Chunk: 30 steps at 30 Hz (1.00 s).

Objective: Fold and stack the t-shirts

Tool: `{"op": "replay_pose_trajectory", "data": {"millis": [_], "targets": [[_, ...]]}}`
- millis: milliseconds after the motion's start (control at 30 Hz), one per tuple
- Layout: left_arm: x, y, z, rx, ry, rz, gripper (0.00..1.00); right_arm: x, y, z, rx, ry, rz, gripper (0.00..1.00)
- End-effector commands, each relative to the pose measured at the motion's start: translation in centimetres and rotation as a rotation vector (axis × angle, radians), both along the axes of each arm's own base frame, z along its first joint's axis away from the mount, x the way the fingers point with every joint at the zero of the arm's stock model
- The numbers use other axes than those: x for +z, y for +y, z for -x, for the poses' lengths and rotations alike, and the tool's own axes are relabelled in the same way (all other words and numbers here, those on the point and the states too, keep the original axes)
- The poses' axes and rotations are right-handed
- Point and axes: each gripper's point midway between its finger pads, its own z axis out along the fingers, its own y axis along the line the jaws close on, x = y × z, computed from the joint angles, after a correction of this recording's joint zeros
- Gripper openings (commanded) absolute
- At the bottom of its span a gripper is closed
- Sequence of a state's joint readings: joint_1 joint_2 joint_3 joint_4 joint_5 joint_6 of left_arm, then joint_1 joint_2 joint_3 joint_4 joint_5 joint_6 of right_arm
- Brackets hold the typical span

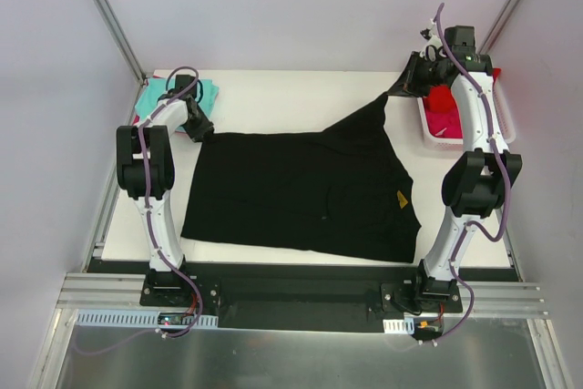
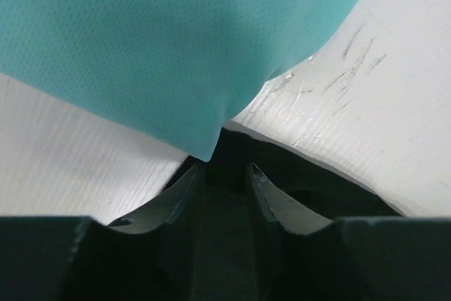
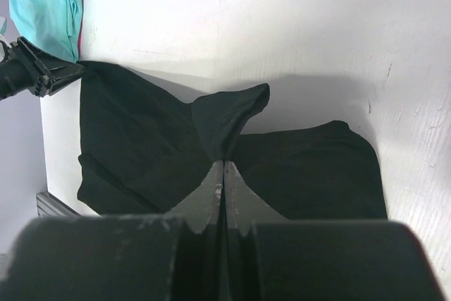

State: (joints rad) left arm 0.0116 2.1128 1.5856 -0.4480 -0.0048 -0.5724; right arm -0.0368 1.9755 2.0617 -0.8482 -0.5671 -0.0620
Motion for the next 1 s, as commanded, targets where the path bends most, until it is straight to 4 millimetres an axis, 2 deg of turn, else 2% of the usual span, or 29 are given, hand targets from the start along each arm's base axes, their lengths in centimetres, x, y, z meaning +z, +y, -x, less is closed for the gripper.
{"op": "replay_pose_trajectory", "data": {"millis": [0, 133, 233, 467, 667, 700, 967], "targets": [[-0.5, -0.4, -0.6, 0.01, 0.0, 0.004, 0.22, 3.6, 0.5, 0.6, 0.031, -0.11, -0.007, 0.01], [0.4, -0.4, -0.8, 0.004, -0.02, -0.002, 0.08, 3.6, 0.5, 0.5, 0.031, -0.105, -0.011, 0.01], [1.8, -0.3, -1.1, -0.005, -0.05, -0.007, 0.01, 3.5, 0.5, 0.7, 0.03, -0.101, -0.01, 0.01], [5.6, -0.3, -0.8, -0.021, -0.105, -0.011, 0.0, 4.0, 0.5, 0.9, 0.025, -0.111, -0.008, 0.01], [6.5, 0.5, 1.0, -0.016, -0.099, -0.021, 0.0, 5.4, 0.6, 0.8, 0.02, -0.129, -0.018, 0.01], [7.1, 0.5, 1.2, -0.015, -0.109, -0.023, 0.0, 5.5, 0.6, 0.8, 0.018, -0.126, -0.02, 0.01], [8.2, 1.4, 2.6, 0.0, -0.109, -0.027, 0.0, 5.6, 0.8, 2.6, 0.019, -0.117, -0.02, 0.01]]}}
